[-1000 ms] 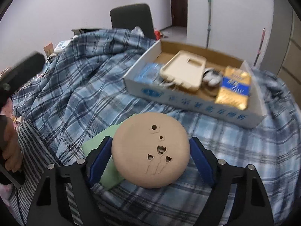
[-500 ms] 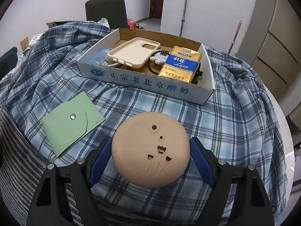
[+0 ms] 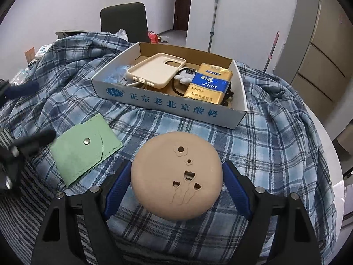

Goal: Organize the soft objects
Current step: 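Grasp the green suede pouch with the left tool while the right tool holds the puff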

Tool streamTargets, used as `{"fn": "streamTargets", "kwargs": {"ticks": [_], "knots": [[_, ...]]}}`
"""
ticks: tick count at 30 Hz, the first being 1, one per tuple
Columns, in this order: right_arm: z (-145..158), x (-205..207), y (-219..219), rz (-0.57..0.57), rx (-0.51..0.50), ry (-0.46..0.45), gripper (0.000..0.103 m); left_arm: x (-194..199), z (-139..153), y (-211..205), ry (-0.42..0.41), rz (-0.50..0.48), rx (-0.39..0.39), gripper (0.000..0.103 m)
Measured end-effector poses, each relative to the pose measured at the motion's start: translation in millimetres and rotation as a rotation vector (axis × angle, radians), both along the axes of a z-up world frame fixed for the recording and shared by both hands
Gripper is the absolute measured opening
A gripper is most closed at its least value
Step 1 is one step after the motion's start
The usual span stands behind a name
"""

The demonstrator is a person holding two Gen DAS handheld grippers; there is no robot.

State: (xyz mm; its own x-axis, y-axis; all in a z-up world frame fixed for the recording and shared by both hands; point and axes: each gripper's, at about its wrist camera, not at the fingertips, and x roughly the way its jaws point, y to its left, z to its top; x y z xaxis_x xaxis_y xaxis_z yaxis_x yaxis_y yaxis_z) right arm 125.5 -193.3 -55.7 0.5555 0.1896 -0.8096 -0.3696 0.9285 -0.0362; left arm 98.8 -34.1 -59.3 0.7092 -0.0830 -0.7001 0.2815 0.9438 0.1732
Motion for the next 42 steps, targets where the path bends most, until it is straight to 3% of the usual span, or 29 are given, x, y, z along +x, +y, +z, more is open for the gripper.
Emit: {"fn": "streamTargets", "kwargs": {"ticks": [9, 21, 25, 32, 35, 40, 42], "knots": [[3, -5, -1, 0.017, 0.014, -0.014, 0.081, 12, -24, -11, 0.246, -0.029, -0.053, 0.09], [4, -7, -3, 0.022, 0.035, -0.017, 0.081, 15, -47, -31, 0.301, -0.034, 0.033, 0.089], [4, -7, -4, 0.022, 0.037, -0.016, 0.081, 18, -49, -27, 0.311, -0.033, 0.006, 0.088], [3, -6, -3, 0.02, 0.03, -0.011, 0.081, 16, -48, -25, 0.307, -0.043, -0.037, 0.071], [2, -5, -3, 0.017, 0.029, -0.005, 0.081, 11, -45, -26, 0.287, -0.047, -0.033, 0.071], [1, -4, -4, 0.016, 0.028, -0.005, 0.081, 1, -35, -27, 0.206, -0.054, -0.043, 0.071], [1, -4, -4, 0.015, 0.033, -0.009, 0.081, -7, -23, -22, 0.125, -0.034, -0.061, 0.071]]}}
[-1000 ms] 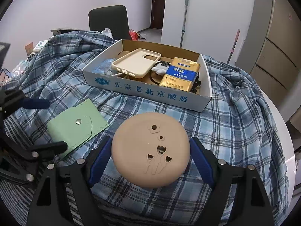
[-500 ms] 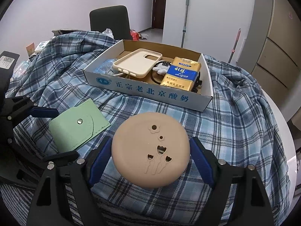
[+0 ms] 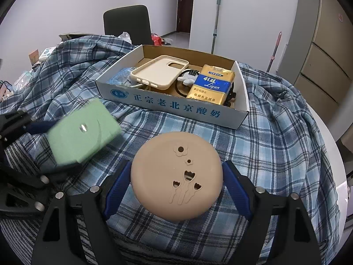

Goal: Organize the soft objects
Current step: 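Grasp the green suede pouch with the left tool while the right tool holds the puff, then carry the green pouch and puff into the box and open both tools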

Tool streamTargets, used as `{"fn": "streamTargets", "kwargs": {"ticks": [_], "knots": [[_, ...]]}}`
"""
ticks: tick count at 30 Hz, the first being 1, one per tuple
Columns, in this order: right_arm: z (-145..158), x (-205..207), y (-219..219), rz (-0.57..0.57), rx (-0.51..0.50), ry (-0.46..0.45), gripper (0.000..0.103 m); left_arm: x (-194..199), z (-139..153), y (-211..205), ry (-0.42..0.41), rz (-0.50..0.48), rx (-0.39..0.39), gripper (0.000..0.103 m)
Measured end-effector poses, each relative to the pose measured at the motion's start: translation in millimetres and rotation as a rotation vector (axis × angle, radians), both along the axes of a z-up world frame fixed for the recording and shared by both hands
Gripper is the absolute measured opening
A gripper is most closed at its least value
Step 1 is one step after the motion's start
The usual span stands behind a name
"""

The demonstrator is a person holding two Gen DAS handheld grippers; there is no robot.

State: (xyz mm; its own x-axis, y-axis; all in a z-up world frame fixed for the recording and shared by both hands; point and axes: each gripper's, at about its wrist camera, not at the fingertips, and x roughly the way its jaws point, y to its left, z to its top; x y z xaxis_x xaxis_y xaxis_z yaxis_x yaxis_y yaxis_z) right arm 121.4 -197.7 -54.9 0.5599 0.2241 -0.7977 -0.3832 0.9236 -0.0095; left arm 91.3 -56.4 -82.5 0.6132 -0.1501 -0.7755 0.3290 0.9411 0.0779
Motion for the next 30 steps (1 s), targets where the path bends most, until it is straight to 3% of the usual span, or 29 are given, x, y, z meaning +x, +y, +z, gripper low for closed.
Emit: {"fn": "streamTargets", "kwargs": {"ticks": [3, 10, 15, 18, 26, 30], "knots": [[4, -4, -3, -0.006, 0.014, -0.032, 0.081, -12, 16, 7, -0.099, -0.004, -0.063, 0.071], [28, -28, -7, -0.031, 0.038, -0.227, 0.081, -30, 37, 28, -0.243, 0.032, -0.178, 0.071], [42, -41, -10, -0.039, 0.062, -0.328, 0.081, -40, 49, 31, -0.348, 0.053, -0.181, 0.071], [48, -47, -14, -0.05, 0.084, -0.371, 0.081, -45, 55, 29, -0.407, 0.088, -0.141, 0.071], [84, -62, -16, -0.074, 0.1, -0.535, 0.081, -69, 83, 35, -0.575, 0.115, -0.168, 0.071], [106, -61, -14, -0.071, 0.093, -0.59, 0.081, -64, 105, 29, -0.603, 0.127, -0.143, 0.071]]}}
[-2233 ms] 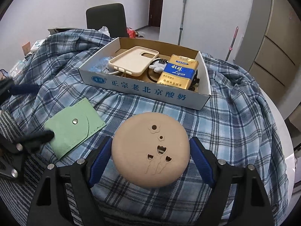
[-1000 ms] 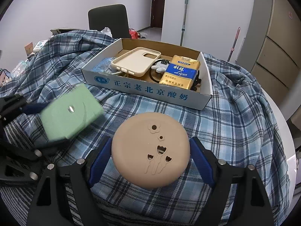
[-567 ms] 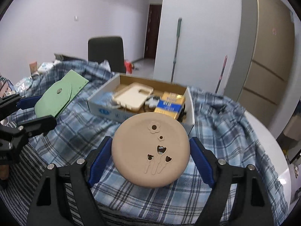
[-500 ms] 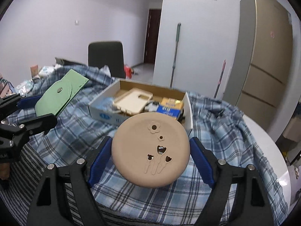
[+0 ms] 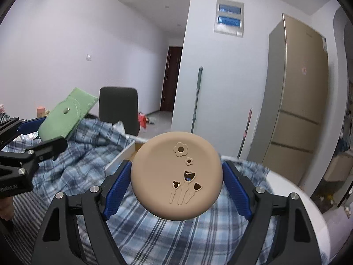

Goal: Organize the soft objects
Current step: 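Carry the green pouch and puff into the box and open both tools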

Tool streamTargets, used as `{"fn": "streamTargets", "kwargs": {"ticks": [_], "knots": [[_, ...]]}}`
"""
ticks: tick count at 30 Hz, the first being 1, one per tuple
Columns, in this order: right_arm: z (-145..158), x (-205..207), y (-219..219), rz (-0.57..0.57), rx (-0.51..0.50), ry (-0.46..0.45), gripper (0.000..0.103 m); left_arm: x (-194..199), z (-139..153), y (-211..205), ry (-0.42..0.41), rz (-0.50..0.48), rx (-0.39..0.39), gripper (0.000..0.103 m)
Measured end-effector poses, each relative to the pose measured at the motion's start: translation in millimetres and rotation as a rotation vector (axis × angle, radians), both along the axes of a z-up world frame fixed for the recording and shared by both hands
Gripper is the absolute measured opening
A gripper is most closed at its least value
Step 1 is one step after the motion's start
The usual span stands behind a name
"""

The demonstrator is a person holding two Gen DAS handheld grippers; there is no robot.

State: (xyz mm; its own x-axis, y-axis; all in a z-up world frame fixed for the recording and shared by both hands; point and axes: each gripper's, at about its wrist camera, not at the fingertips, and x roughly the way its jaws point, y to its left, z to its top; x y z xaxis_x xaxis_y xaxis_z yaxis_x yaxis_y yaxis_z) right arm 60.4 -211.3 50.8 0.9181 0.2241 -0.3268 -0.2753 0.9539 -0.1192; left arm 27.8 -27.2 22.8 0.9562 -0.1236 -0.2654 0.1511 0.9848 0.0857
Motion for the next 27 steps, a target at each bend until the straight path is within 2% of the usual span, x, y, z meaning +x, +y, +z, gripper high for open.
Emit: {"fn": "streamTargets", "kwargs": {"ticks": [5, 10, 13, 15, 18, 21, 23, 27], "knots": [[34, 20, -1, -0.032, 0.04, -0.047, 0.081, 8, 36, -11, -0.083, 0.008, -0.002, 0.071], [63, 42, -5, -0.085, 0.086, -0.08, 0.081, 15, 71, -19, -0.159, 0.003, -0.07, 0.071], [75, 48, -8, -0.099, 0.101, -0.12, 0.081, 27, 87, -22, -0.172, 0.002, -0.109, 0.071], [83, 57, -8, -0.108, 0.108, -0.139, 0.082, 36, 93, -25, -0.182, 0.011, -0.114, 0.071], [88, 78, -8, -0.103, 0.121, -0.119, 0.082, 52, 100, -31, -0.195, 0.032, -0.107, 0.071], [91, 95, -9, -0.118, 0.133, -0.114, 0.082, 70, 107, -26, -0.193, 0.053, -0.178, 0.071], [90, 107, -10, -0.132, 0.137, -0.102, 0.082, 80, 108, -25, -0.194, 0.061, -0.199, 0.071], [87, 118, -16, -0.145, 0.158, -0.097, 0.082, 103, 104, -25, -0.183, 0.075, -0.182, 0.071]]}}
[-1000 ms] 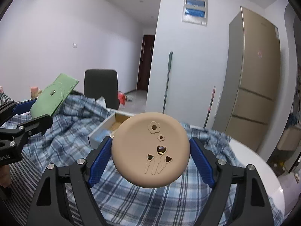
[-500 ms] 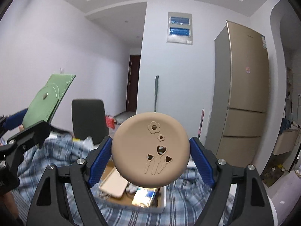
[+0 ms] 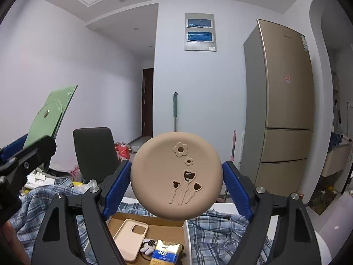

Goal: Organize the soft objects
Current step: 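Carry the green pouch and puff into the box and open both tools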

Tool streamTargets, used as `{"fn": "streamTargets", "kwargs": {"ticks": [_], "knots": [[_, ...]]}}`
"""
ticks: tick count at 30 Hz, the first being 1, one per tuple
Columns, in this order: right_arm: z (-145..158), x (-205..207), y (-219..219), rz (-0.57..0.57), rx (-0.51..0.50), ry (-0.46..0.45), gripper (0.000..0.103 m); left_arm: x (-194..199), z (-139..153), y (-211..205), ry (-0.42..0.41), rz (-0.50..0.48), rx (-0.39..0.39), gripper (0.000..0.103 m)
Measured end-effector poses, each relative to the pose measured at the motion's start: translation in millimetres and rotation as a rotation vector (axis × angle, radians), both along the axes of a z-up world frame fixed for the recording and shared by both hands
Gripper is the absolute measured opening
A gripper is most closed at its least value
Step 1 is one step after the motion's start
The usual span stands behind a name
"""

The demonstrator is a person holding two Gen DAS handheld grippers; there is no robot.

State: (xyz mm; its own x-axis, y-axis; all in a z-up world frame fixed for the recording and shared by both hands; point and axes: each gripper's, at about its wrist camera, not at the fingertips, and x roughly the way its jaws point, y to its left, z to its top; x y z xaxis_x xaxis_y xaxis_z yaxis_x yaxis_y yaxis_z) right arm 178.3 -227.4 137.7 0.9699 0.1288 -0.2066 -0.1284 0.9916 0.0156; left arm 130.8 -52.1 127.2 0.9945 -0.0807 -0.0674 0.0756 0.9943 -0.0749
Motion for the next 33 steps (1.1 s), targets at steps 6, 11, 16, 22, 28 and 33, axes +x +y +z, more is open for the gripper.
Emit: {"fn": "streamTargets", "kwargs": {"ticks": [6, 11, 16, 22, 28, 33], "knots": [[-26, 22, 5, 0.002, -0.003, 0.065, 0.082, 43, -21, 4, 0.103, 0.021, 0.01, 0.071], [-69, 49, 15, 0.036, -0.022, 0.206, 0.082, 87, -49, 9, 0.246, 0.024, 0.012, 0.071], [-113, 71, 26, 0.074, -0.045, 0.359, 0.082, 116, -76, 5, 0.348, 0.04, 0.071, 0.071], [-147, 83, 30, 0.101, -0.045, 0.488, 0.082, 131, -108, -5, 0.452, 0.038, 0.131, 0.071], [-160, 89, 27, 0.083, -0.077, 0.529, 0.082, 135, -129, -8, 0.523, 0.037, 0.141, 0.071], [-161, 89, 31, 0.087, -0.086, 0.528, 0.083, 135, -129, -4, 0.53, 0.058, 0.128, 0.088]]}}
